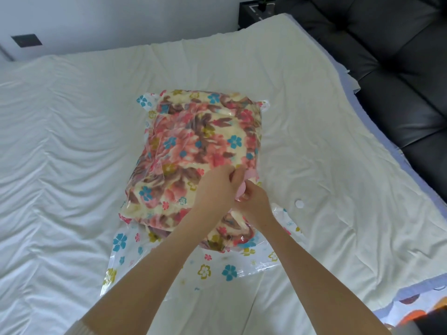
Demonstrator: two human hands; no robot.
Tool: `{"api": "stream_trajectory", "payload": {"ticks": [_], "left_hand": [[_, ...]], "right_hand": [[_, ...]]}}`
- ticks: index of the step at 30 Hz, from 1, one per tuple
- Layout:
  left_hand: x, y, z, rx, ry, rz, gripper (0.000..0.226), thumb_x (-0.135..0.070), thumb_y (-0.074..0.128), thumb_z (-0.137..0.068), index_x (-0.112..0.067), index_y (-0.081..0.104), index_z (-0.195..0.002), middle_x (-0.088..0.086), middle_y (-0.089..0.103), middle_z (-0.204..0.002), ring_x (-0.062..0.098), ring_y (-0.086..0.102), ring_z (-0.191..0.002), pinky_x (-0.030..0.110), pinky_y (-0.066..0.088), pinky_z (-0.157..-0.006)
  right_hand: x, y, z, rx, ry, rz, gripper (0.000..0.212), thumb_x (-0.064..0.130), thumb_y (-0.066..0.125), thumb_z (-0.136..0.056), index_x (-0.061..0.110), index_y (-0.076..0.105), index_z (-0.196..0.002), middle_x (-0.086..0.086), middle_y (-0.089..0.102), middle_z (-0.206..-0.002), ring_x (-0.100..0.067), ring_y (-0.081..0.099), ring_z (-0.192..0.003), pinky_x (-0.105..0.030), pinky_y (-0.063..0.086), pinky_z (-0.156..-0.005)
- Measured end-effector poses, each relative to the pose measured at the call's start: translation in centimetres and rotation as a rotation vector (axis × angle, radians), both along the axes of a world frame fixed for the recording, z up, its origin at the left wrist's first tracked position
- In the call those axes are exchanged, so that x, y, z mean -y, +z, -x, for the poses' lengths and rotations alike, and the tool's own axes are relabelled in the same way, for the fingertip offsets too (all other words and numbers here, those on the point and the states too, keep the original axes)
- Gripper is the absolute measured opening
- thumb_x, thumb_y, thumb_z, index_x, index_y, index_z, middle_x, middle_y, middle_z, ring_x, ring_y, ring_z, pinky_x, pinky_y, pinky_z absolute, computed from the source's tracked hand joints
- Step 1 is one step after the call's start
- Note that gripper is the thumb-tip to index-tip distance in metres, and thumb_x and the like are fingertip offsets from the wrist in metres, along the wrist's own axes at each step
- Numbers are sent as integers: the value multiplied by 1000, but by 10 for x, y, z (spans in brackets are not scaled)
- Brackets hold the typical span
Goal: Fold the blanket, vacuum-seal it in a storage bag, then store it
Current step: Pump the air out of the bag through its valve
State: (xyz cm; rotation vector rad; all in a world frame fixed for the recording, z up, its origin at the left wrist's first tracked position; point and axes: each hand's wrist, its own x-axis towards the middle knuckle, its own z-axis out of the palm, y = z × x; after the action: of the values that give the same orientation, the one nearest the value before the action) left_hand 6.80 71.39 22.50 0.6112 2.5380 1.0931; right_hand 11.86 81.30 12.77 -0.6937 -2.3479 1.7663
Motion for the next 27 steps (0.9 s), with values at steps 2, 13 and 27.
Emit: {"api": "stream_trajectory", "payload": {"ticks": [2,13,27], "left_hand": [[1,42,-11,-204,-27,-203,49,-32,42,-99,-13,31,-55,-5,27,-45,12,33,-44,21,24,-47],[35,-51,10,139,26,-155,31,-44,33,-98,-20,48,-87,-6,50,-70,10,49,-61,26,42,-59],[71,-203,36,-108,-362,981,70,-57,29,-95,-30,-5,-149,3,-20,-156,24,-14,-145,49,1,-118]], "right_hand": [[1,3,-3,-42,12,-1,33,13,67,-68,31,40,-60,25,51,-45,8,49,-51,-5,36,-49],[1,-15,-7,-67,9,-58,42,16,80,-72,40,60,-101,18,69,-85,-2,65,-84,-20,54,-72],[-8,-22,-3,-102,6,83,41,-2,76,-73,15,62,-108,16,66,-82,7,60,-75,-8,47,-64]]}}
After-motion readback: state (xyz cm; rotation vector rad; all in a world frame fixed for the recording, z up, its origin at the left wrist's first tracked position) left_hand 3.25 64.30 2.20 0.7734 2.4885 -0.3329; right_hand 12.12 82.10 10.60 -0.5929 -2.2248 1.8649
